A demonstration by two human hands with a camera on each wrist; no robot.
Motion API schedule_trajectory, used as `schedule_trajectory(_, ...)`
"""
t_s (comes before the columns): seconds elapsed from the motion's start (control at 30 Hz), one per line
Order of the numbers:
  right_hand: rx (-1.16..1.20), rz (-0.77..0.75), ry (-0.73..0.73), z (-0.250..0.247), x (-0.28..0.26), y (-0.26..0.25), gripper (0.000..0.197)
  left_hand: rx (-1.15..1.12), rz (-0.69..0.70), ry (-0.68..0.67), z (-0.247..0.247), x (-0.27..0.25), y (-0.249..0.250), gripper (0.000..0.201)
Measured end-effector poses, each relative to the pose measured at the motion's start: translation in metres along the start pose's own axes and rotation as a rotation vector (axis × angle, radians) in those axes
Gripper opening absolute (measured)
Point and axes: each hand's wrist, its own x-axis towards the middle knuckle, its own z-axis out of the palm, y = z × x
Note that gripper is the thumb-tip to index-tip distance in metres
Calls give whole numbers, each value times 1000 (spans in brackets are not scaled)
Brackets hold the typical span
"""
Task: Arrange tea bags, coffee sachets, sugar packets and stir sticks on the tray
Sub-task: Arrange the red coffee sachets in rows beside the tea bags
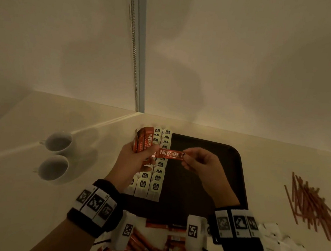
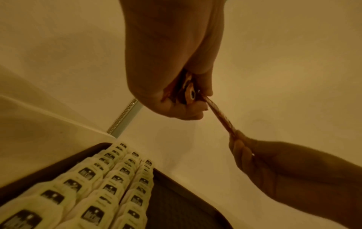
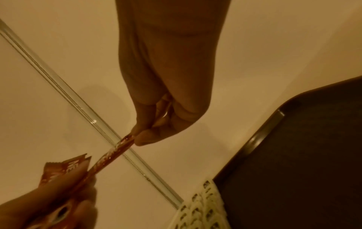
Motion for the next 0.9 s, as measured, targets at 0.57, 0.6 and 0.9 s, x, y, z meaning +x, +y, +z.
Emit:
schedule_trajectory(0.57, -533, 239, 410, -56, 148, 95, 20, -237, -180, 55, -35, 28, -8, 18)
schedule_trajectory(0.6, -546, 246, 428, -55, 151, 96, 22, -243, -183, 57, -35, 28, -8, 18)
schedule_trajectory(0.9, -566, 253, 510, -48, 166, 102, 26, -231, -202, 82, -25, 30, -11, 12)
